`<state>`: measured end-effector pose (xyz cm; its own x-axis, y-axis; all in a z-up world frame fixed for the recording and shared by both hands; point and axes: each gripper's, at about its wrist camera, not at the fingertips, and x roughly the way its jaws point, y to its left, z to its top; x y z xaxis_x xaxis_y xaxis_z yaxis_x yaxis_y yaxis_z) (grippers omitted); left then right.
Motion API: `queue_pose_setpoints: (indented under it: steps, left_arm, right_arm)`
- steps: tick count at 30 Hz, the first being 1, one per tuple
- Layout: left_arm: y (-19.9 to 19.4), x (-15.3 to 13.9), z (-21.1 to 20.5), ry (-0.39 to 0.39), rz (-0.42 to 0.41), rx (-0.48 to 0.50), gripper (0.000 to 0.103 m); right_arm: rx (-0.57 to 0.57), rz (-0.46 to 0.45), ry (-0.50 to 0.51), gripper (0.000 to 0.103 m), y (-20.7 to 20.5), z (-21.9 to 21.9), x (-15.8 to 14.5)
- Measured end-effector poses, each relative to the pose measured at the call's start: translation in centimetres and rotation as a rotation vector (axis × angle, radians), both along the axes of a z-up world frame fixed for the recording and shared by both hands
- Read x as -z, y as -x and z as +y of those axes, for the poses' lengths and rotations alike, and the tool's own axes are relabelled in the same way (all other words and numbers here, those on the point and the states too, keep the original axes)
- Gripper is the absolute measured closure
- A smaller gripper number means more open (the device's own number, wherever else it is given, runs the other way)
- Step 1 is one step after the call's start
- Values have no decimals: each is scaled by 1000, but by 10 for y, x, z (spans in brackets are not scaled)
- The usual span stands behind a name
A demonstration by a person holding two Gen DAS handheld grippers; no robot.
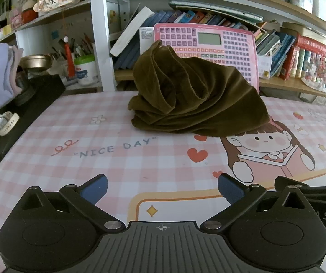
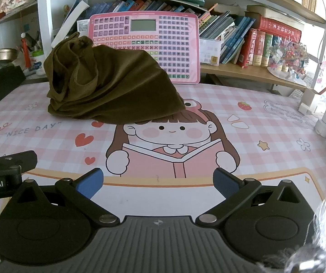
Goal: Fold clothes
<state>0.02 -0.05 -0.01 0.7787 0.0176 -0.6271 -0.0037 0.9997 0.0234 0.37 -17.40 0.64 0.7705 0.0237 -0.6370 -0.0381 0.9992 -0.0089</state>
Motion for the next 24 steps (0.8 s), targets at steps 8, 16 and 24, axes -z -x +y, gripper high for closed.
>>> queue_pose_setpoints:
  steps: [8, 16, 24]
  left_arm:
    - [-1, 1, -4, -10, 8, -1, 0]
    - [-3, 3, -3, -11, 17, -8, 0]
    - [-3, 2, -3, -9, 18, -8, 0]
  right_arm:
    - [-3, 5, -5, 0, -1, -2, 1]
    - [-5, 9, -8, 0, -2, -2, 3]
    - [-5, 12, -8, 0, -3, -2, 3]
